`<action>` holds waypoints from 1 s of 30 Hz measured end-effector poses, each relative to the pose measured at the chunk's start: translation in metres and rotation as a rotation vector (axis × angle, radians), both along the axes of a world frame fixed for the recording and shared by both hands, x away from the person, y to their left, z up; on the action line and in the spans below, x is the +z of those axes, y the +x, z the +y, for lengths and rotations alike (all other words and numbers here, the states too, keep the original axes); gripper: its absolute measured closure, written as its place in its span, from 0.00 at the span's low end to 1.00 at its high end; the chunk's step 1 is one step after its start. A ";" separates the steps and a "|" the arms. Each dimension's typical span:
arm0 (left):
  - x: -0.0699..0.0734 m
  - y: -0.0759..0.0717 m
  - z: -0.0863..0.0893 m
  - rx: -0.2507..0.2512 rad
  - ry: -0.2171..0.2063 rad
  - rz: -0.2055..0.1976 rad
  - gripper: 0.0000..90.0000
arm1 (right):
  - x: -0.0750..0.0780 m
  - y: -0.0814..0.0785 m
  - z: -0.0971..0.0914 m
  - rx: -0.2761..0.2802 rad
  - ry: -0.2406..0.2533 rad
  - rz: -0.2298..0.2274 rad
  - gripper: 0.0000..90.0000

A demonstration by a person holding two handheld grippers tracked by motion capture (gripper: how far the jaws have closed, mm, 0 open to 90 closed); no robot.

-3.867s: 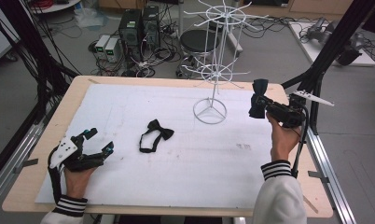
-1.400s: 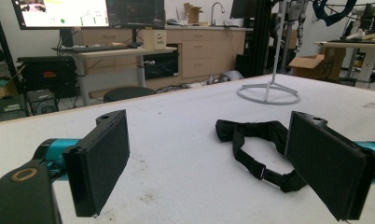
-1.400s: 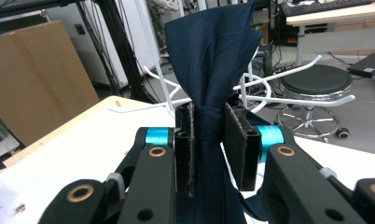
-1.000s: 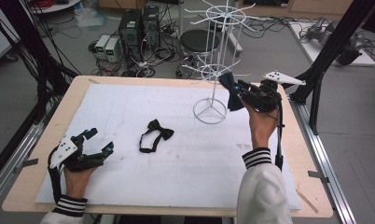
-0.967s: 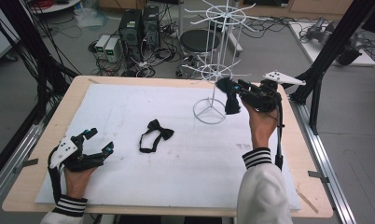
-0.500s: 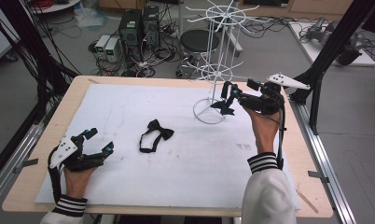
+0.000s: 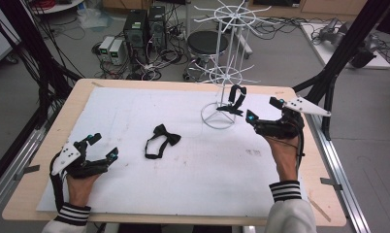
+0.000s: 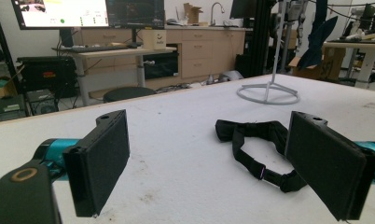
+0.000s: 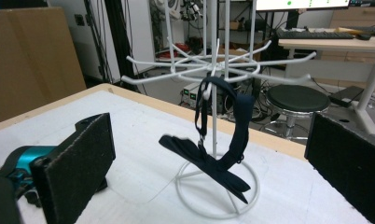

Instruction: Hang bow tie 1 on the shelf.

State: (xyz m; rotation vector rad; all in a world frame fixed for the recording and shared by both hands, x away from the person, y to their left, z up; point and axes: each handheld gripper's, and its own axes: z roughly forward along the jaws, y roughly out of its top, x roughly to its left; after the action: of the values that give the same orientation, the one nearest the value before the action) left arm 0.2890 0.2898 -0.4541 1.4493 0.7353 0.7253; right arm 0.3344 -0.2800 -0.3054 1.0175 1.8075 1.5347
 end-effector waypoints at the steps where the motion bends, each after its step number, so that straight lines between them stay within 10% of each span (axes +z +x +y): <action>1: 0.000 0.000 0.000 -0.002 -0.001 -0.001 0.16 | -0.003 -0.002 -0.001 -0.001 0.000 -0.007 0.01; 14: 0.000 -0.001 -0.001 -0.002 0.005 -0.010 0.16 | -0.046 -0.033 -0.002 0.007 0.022 -0.081 0.01; 30: 0.000 -0.001 0.000 -0.001 0.004 -0.008 0.16 | -0.096 -0.050 -0.005 -0.002 0.070 -0.063 0.01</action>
State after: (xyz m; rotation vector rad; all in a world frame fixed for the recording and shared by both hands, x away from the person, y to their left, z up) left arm 0.2883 0.2896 -0.4543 1.4492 0.7273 0.7313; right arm 0.2844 -0.2848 -0.4012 0.9913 1.7205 1.6206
